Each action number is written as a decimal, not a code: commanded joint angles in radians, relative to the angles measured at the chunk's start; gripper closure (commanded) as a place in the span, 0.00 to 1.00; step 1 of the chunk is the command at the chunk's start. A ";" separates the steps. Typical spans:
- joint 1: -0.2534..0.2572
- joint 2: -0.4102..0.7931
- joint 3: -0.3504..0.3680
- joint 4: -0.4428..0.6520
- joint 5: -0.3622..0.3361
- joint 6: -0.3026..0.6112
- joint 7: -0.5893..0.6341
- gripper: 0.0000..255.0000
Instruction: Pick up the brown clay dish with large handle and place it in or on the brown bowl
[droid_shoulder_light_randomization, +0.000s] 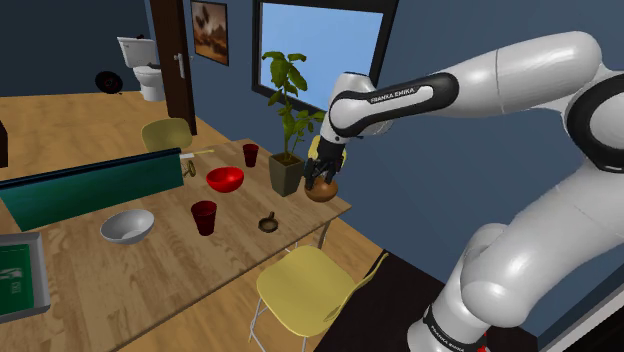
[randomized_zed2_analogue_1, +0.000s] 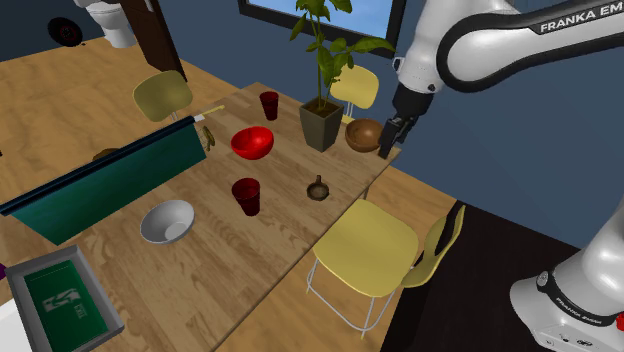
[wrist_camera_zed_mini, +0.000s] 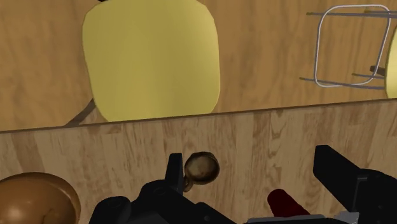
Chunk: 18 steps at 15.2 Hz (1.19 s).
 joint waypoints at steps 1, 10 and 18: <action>0.001 0.074 -0.013 0.015 0.025 0.058 -0.021 0.00; -0.009 0.419 -0.034 0.166 0.184 0.228 -0.132 0.00; -0.063 0.732 0.002 0.389 0.319 0.294 -0.212 0.00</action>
